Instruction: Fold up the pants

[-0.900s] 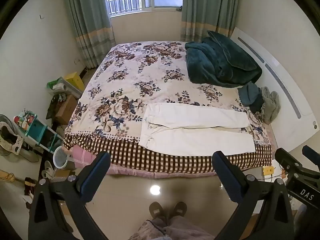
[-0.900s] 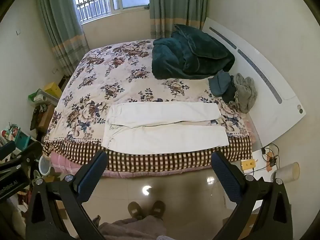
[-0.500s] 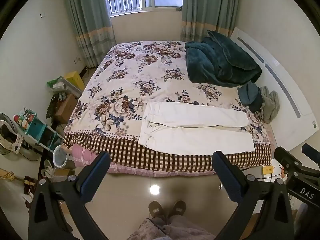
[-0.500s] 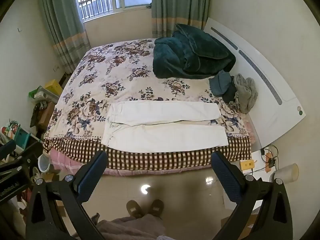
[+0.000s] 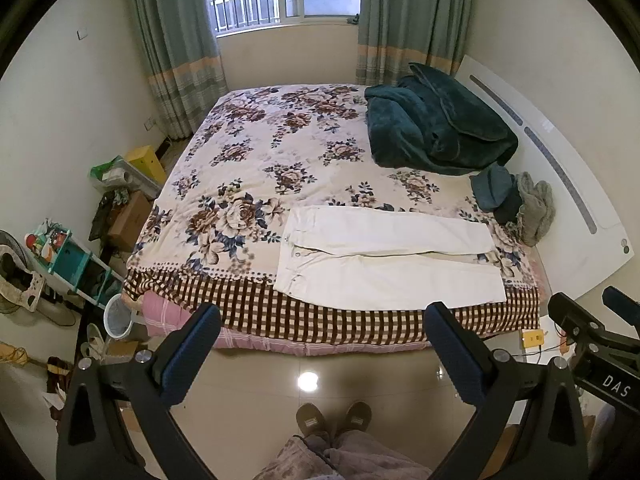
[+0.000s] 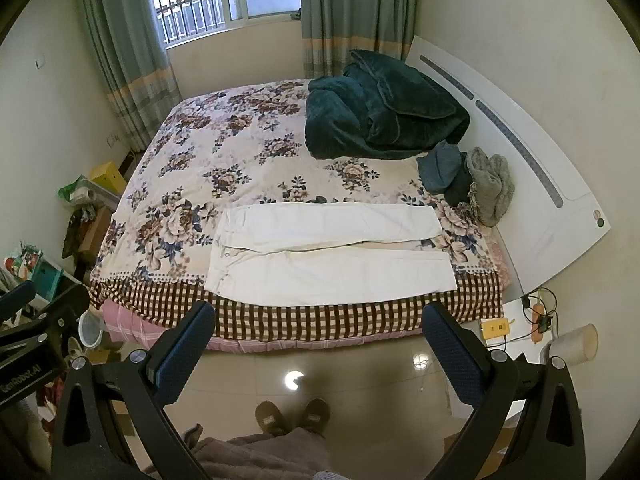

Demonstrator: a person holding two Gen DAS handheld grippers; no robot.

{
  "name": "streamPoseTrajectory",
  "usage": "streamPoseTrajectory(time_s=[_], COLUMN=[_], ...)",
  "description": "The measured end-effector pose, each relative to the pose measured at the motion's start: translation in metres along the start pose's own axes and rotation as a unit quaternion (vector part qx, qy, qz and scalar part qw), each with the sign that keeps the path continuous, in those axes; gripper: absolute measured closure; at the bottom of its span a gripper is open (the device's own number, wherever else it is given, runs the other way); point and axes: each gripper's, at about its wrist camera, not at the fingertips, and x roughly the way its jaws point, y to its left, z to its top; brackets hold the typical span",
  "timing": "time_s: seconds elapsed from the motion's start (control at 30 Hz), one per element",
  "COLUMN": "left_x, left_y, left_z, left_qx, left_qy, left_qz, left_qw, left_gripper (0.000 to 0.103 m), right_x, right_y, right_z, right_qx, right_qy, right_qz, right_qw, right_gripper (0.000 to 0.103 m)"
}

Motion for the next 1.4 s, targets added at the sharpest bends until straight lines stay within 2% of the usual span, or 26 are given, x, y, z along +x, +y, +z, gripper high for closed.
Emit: streamPoseTrajectory(time_s=[0.27,1.4], left_x=[-0.003,-0.01], left_y=[-0.012,-0.02], left_z=[0.006,0.011], left_qx=[0.002,-0.001], left_qy=[-0.003,-0.006], left_qz=[0.0,-0.005], left_qw=[1.0,1.0], left_gripper=[0.0,0.0], right_x=[-0.023,-0.023], right_y=[-0.009,-0.009], right_z=[0.011,0.014], right_qx=[0.002,0.002], right_qy=[-0.005,-0.004], right_qz=[0.003,0.009], right_qw=[1.0,1.0], right_gripper=[0.0,0.0])
